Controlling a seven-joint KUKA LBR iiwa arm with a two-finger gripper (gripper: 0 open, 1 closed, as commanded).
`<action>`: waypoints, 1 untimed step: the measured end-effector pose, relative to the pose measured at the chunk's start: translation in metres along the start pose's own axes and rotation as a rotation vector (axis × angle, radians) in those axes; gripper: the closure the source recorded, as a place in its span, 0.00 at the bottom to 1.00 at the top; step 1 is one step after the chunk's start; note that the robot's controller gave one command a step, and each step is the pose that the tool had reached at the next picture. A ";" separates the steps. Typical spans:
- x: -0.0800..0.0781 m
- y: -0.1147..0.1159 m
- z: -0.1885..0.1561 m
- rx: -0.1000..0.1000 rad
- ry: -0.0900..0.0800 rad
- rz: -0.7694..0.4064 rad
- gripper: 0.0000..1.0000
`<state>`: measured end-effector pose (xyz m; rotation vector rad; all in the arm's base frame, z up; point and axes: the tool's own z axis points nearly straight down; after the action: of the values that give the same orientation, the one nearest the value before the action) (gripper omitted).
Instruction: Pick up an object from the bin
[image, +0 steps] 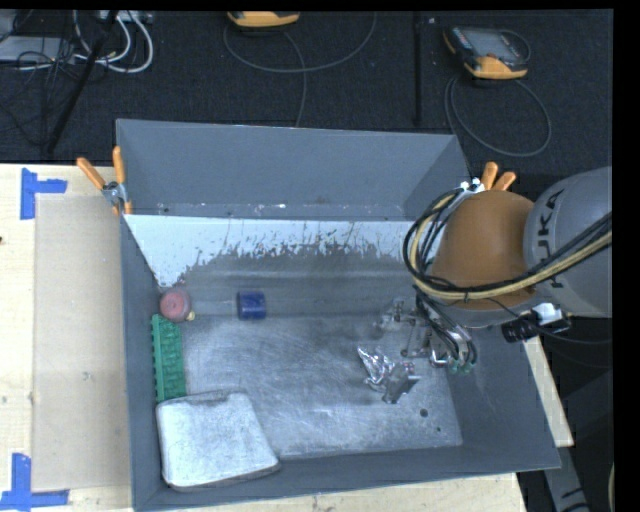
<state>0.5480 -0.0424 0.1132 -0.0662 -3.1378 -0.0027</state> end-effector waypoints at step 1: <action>0.023 -0.003 0.009 0.001 0.002 0.501 0.00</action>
Offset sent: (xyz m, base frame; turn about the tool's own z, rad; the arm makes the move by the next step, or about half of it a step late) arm -0.0219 -0.0022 -0.0074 0.5001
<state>0.5252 -0.0447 0.1046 -0.8413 -3.0214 0.0006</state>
